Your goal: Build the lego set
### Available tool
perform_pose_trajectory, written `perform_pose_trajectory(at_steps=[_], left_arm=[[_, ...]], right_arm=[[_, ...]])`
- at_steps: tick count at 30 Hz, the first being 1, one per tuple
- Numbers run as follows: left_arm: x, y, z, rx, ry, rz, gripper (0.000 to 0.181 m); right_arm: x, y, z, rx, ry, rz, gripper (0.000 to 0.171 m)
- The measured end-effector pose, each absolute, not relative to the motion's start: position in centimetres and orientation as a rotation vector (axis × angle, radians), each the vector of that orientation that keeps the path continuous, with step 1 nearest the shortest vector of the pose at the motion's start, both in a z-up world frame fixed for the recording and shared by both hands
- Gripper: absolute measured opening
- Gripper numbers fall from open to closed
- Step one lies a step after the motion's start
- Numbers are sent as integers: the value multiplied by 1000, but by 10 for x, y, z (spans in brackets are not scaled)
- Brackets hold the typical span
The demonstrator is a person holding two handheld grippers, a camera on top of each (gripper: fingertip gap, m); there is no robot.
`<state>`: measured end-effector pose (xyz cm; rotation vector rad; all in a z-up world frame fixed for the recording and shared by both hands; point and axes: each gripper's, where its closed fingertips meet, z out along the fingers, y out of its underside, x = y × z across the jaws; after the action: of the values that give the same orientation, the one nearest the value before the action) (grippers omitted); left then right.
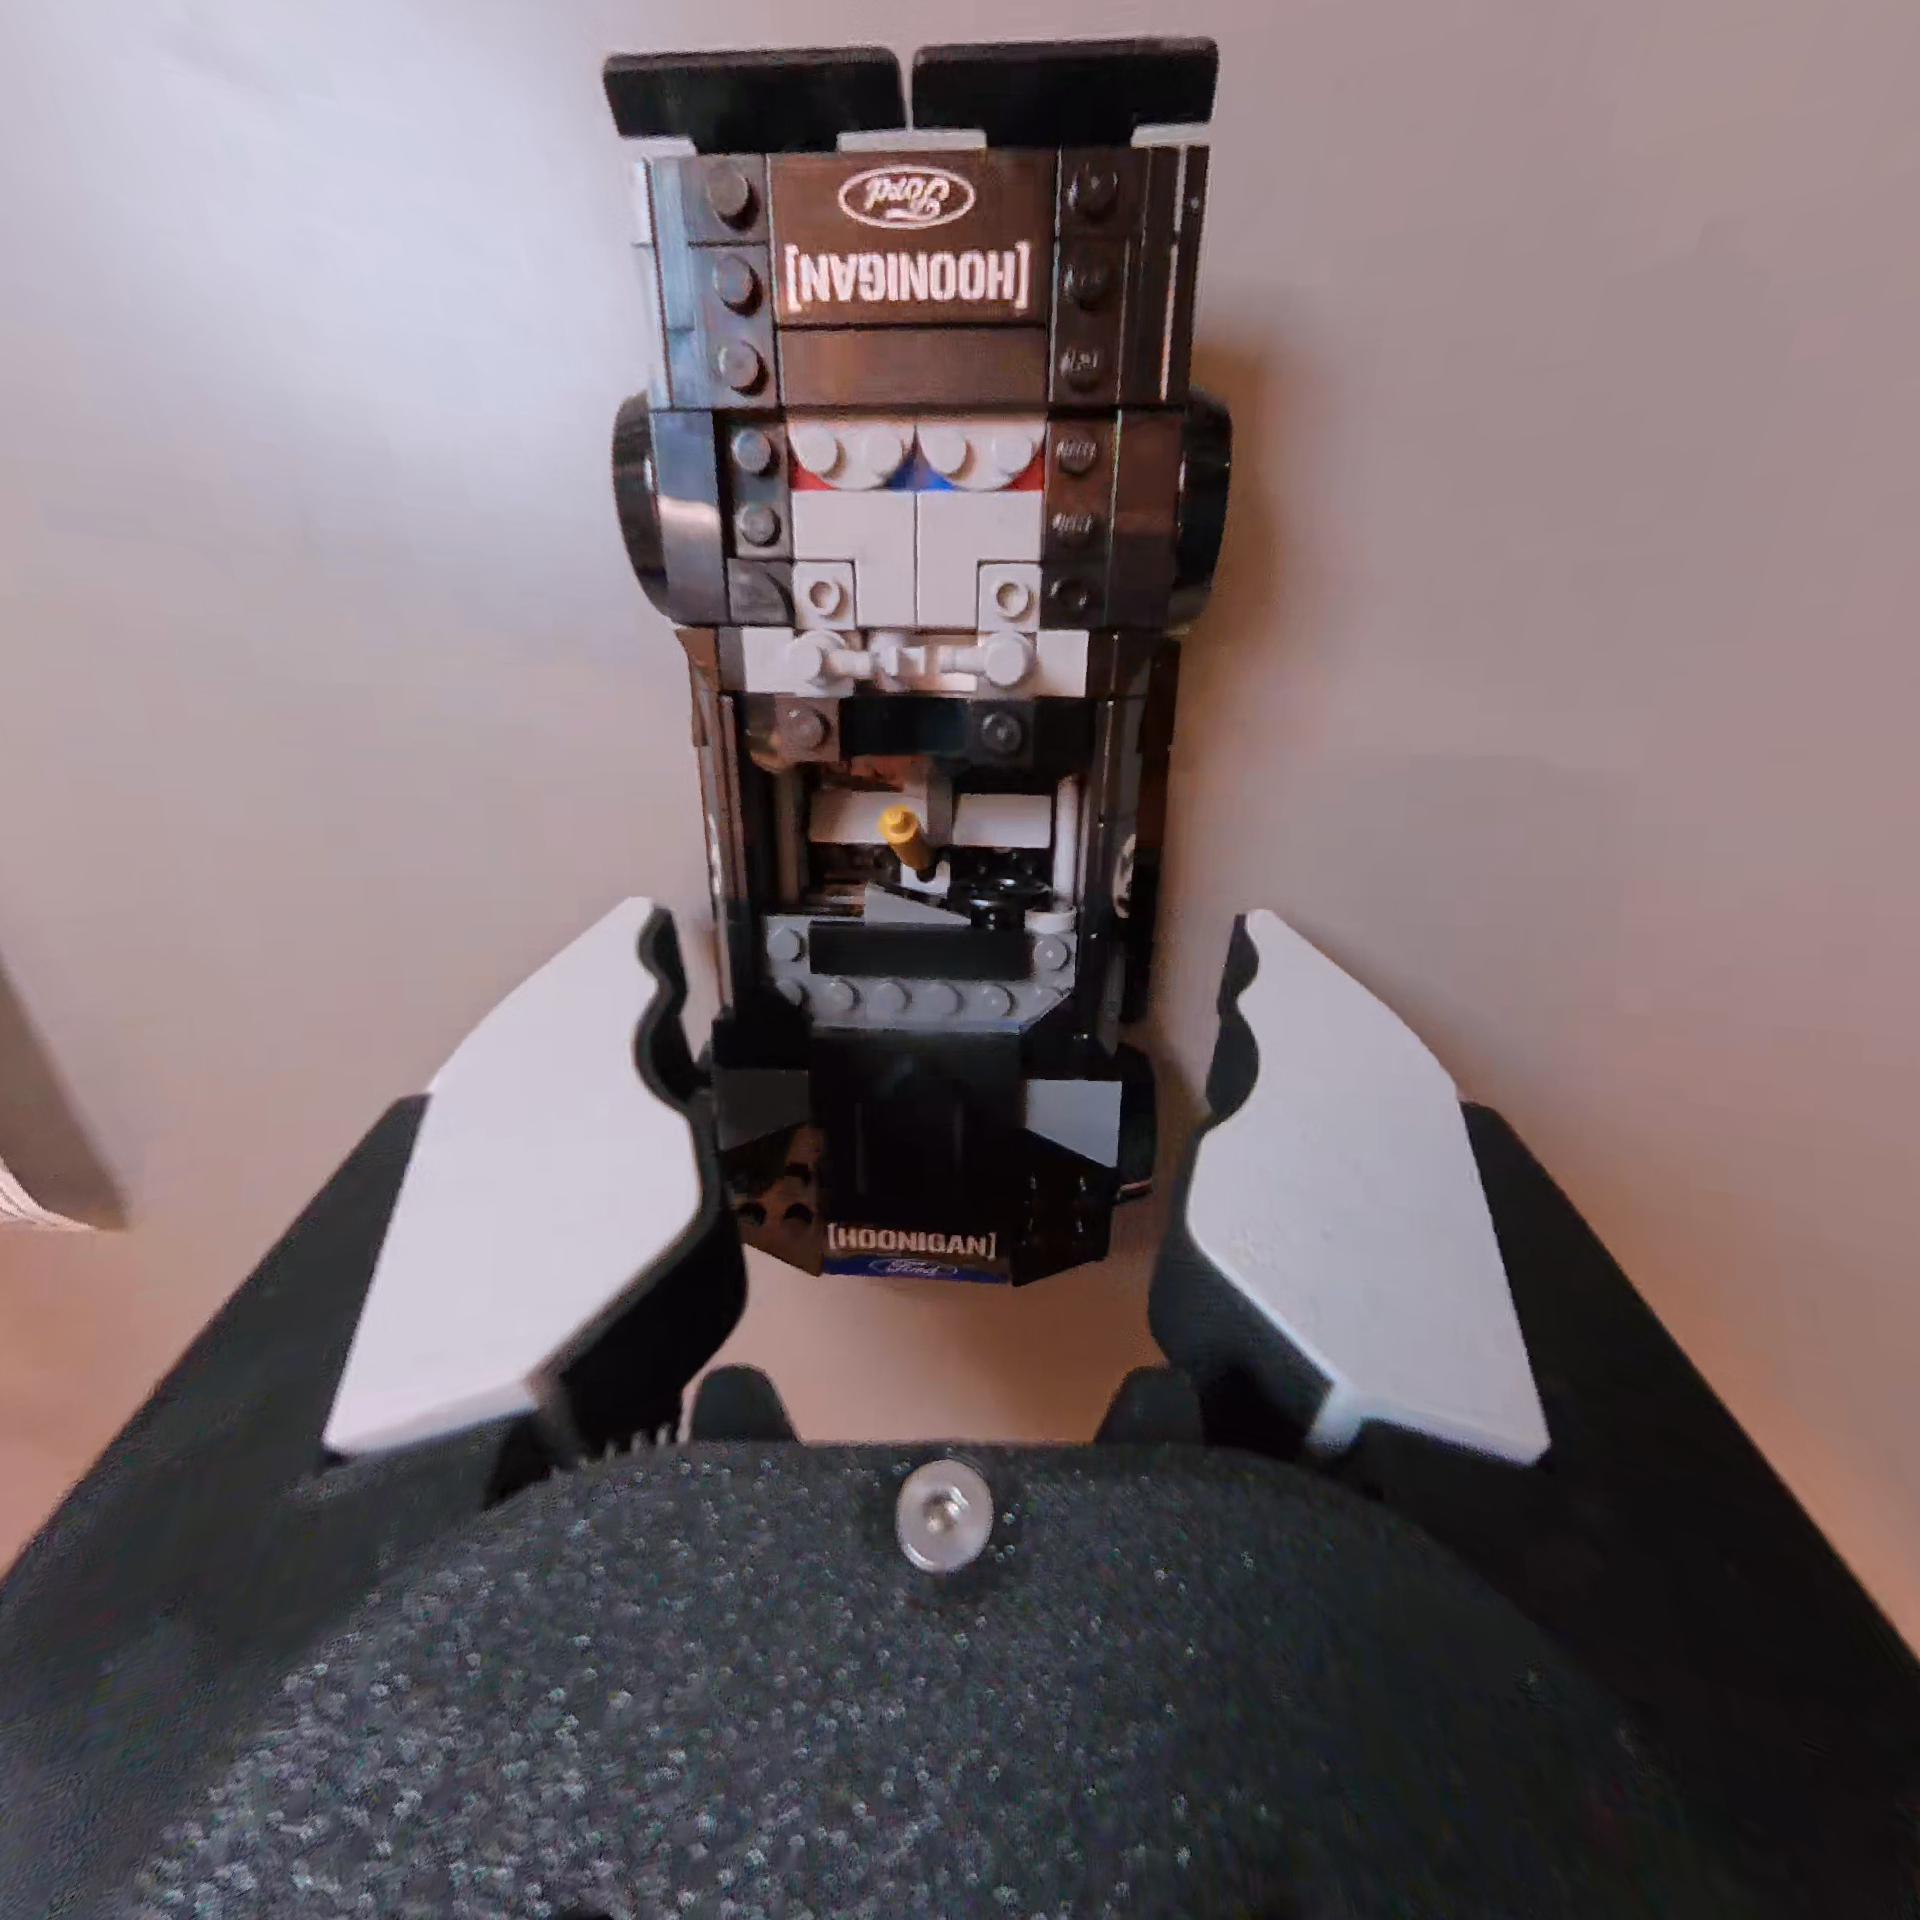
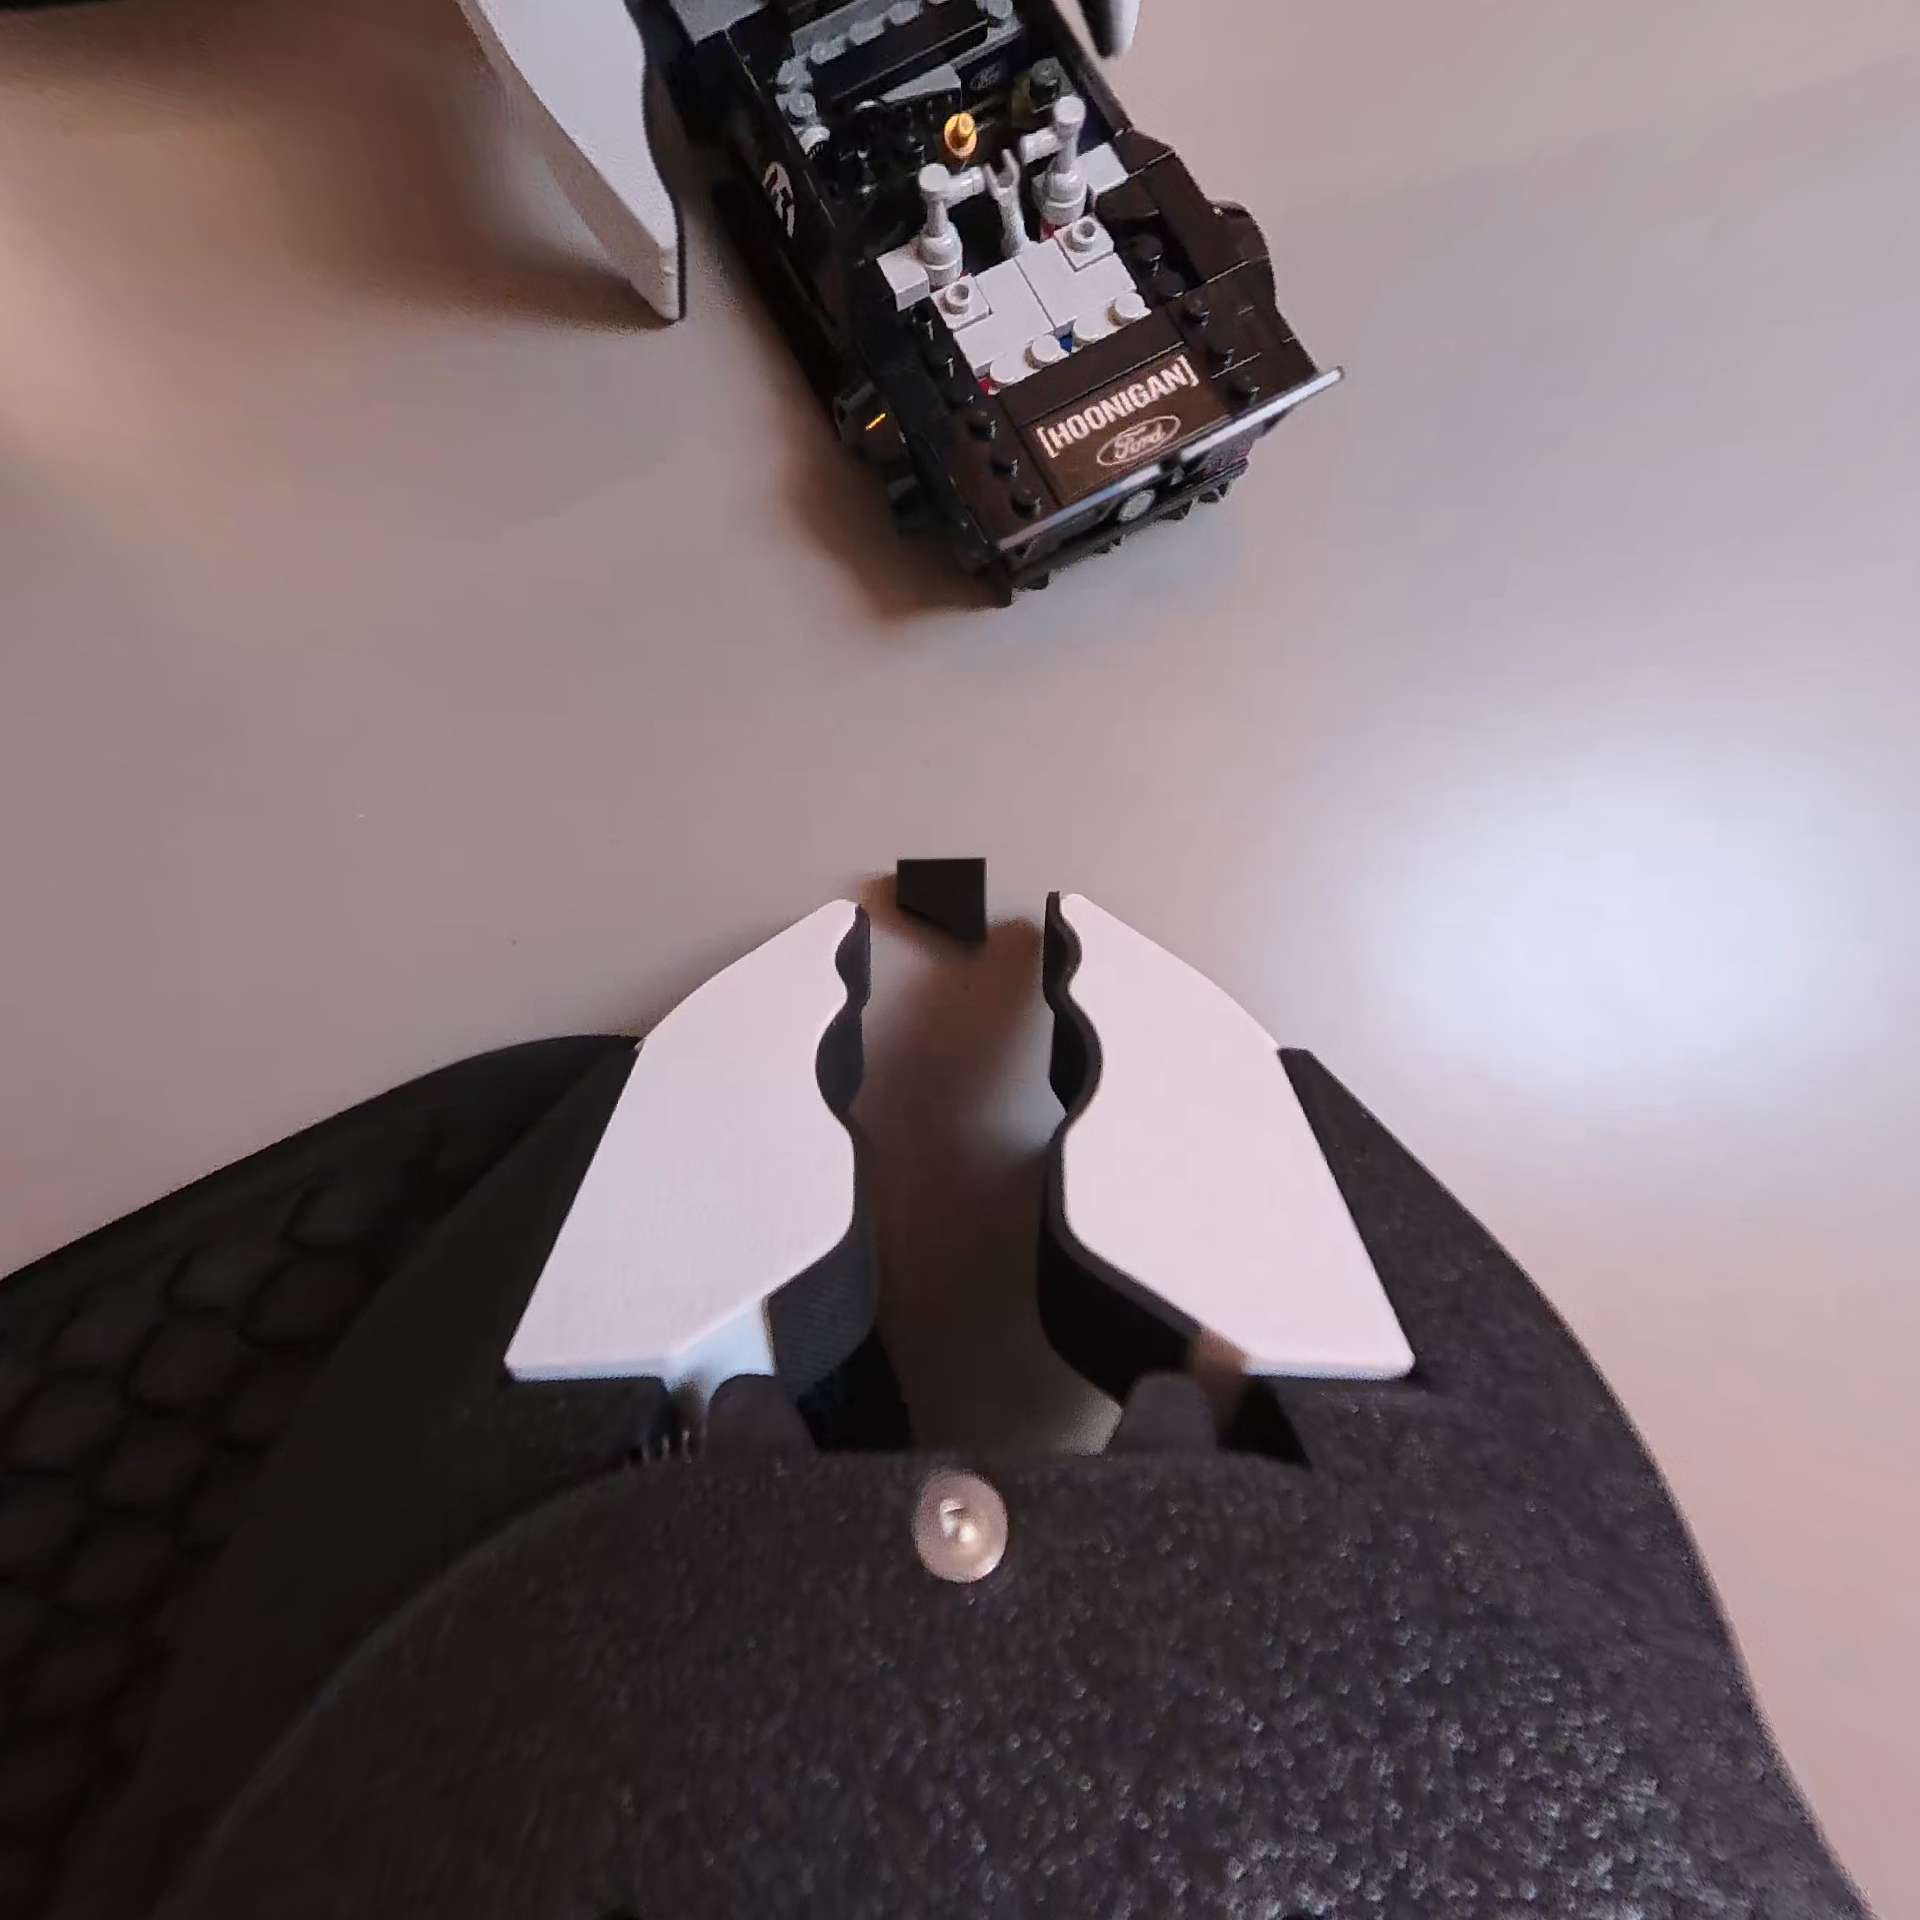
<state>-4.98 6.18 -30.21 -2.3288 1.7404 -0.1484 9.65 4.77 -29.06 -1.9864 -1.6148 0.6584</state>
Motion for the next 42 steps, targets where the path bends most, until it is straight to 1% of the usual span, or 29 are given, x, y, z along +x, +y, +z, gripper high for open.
perform_pose_trajectory(at_steps=[5,9,12,16,18,20,29,36,42], left_arm=[[-33,62,-300,-2282,1675,-161,100],[-25,66,-300,-2288,1640,-196,91],[-25,72,-299,-2313,1609,-215,78],[-25,73,-299,-2342,1602,-231,77],[-25,73,-298,-2365,1581,-261,76],[-23,71,-295,-2407,1539,-362,72],[-23,71,-284,-2545,1291,-797,71],[-18,68,-273,-2615,1095,-1141,71],[-10,66,-267,-2615,916,-1375,71]], right_arm=[[91,43,-295,-2005,-1665,557,32],[91,45,-295,-2019,-1658,494,30],[91,46,-296,-2035,-1638,511,27],[93,48,-296,-2036,-1612,508,18],[94,48,-295,-2030,-1601,507,18],[94,49,-295,-2030,-1583,516,18],[89,56,-284,-2033,-1411,689,17],[74,65,-259,-1939,-1258,838,17],[66,77,-246,-1849,-1162,834,17]])
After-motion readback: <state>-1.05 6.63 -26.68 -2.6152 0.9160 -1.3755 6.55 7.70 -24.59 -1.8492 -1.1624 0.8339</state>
